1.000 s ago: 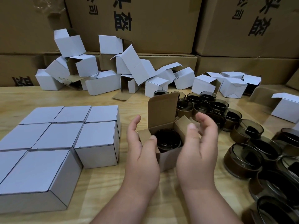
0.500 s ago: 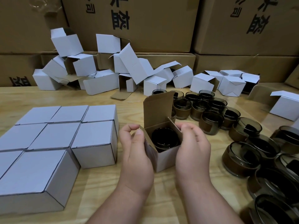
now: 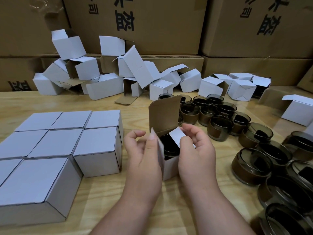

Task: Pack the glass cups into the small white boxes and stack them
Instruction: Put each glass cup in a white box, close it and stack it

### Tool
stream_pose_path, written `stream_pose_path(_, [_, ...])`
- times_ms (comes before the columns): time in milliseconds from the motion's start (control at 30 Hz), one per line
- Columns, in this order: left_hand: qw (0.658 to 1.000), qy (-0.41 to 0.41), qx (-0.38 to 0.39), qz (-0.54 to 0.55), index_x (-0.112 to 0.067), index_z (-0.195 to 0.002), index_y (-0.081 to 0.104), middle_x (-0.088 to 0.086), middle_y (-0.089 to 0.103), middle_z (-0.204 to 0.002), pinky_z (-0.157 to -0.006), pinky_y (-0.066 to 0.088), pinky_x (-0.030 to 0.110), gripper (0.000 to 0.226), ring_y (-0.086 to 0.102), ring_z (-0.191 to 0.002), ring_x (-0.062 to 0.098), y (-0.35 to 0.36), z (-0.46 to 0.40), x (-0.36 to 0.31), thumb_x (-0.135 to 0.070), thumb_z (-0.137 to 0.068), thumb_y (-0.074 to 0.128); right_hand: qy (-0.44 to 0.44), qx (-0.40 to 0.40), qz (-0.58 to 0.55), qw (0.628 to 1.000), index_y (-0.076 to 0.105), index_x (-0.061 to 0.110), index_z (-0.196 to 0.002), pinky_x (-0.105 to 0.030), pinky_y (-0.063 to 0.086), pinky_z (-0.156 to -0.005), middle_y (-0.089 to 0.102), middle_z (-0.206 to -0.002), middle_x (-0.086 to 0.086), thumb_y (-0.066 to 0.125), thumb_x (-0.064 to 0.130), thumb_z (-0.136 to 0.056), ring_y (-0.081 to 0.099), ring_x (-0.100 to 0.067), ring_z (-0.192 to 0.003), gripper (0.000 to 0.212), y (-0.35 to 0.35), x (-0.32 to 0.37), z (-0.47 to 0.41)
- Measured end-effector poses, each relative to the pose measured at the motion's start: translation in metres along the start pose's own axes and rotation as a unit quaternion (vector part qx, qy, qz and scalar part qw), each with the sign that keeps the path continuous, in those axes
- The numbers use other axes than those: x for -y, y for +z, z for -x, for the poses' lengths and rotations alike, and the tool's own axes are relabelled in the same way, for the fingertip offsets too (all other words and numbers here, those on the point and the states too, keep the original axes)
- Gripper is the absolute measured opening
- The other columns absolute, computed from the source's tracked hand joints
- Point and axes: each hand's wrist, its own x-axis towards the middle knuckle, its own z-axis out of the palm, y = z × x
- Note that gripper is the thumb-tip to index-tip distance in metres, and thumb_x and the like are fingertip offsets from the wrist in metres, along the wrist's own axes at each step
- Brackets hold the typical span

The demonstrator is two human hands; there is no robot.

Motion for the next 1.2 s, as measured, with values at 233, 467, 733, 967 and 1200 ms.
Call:
stream_pose_path(233, [1.000,0.023,0.007,-0.007,-0.057,-0.113,0.041,-0.015,0.063,-0.080,-0.065,0.046,0.012,0.038,0.056,-0.069,0.002,0.0027,-0.0001,0.0005,-0.034,-0.090,0.061,0.012,0.025,-0.014,1.000,0.069,0.031,-0.103,-0.016,0.053,-0.065,0.074,-0.096,0.022,0.045,0.000,-0.094,0.071,-0.002,-0.087,0.040,-0.0024,0.0038,0.0011])
stream_pose_path(467, [0.999,0.036,0.021,-0.014,-0.057,-0.115,0.058,-0.013,0.073,-0.102,-0.079,0.052,0.019,0.039,0.070,-0.093,0.004,0.0029,0.0000,-0.0015,-0.021,-0.099,0.062,0.034,0.021,-0.055,0.998,0.075,0.034,-0.098,-0.021,0.054,-0.066,0.076,-0.095,0.016,0.049,0.024,-0.082,0.072,-0.005,-0.086,0.032,-0.0018,0.0032,0.0015])
stream_pose_path(733, [0.998,0.047,0.023,-0.020,-0.048,-0.097,0.063,-0.010,0.072,-0.090,-0.067,0.047,0.011,0.038,0.064,-0.077,0.000,0.0029,0.0010,-0.0065,-0.011,-0.102,0.060,0.002,0.019,-0.052,0.998,0.075,0.036,-0.099,-0.021,0.050,-0.075,0.076,-0.098,0.015,0.046,0.038,-0.097,0.070,0.000,-0.092,0.029,-0.0028,0.0040,0.0027])
stream_pose_path(967, [0.999,0.035,0.028,-0.016,-0.040,-0.093,0.066,-0.014,0.071,-0.089,-0.075,0.052,0.017,0.031,0.067,-0.087,0.007,0.0031,0.0000,-0.0030,-0.011,-0.101,0.062,0.021,0.028,-0.074,0.997,0.074,0.030,-0.099,-0.012,0.050,-0.058,0.076,-0.089,0.015,0.053,0.009,-0.088,0.070,0.002,-0.078,0.032,-0.0035,-0.0023,-0.0018])
stream_pose_path(1200, [0.999,0.030,0.023,-0.004,-0.041,-0.094,0.066,-0.013,0.072,-0.094,-0.078,0.054,0.026,0.028,0.068,-0.091,0.010,0.0029,0.0014,-0.0037,-0.015,-0.104,0.059,0.036,0.023,-0.128,0.991,0.078,0.027,-0.098,-0.032,0.050,-0.077,0.077,-0.101,-0.006,0.039,0.062,-0.087,0.072,-0.017,-0.093,0.054,-0.0044,-0.0011,0.0006])
